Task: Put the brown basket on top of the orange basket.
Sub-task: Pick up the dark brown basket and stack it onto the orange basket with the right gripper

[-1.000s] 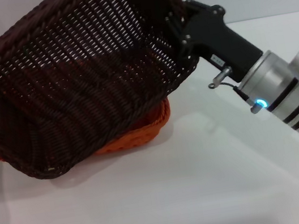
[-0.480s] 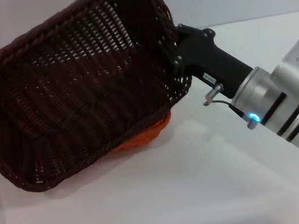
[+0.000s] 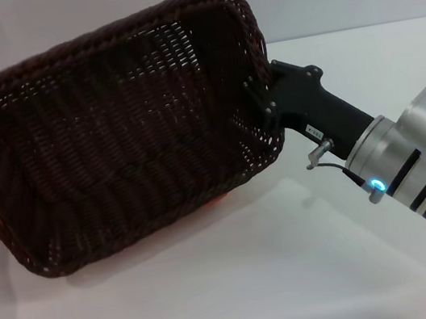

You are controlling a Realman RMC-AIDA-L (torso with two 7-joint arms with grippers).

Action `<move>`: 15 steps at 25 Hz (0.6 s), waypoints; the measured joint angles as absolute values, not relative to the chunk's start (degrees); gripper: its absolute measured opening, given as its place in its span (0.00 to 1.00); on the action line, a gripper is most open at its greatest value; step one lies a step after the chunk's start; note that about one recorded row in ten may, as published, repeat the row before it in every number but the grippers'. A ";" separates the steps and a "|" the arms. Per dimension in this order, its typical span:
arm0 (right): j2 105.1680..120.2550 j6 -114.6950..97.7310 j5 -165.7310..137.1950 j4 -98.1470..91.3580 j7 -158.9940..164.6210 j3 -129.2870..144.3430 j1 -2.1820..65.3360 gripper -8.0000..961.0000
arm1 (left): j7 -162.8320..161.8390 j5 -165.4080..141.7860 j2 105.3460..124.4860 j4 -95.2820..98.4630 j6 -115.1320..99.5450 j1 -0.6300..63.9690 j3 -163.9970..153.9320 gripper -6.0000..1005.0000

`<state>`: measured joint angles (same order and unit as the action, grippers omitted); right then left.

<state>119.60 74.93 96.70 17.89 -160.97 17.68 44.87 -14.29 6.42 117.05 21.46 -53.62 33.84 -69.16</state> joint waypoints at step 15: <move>119.34 69.36 90.17 10.85 -148.19 17.49 45.88 0.37 | -14.33 6.42 117.73 21.12 -53.63 35.21 -69.96 0.82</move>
<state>119.34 69.36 90.17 10.85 -148.19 17.49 45.88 -14.33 6.42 117.73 21.12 -53.63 35.21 -69.96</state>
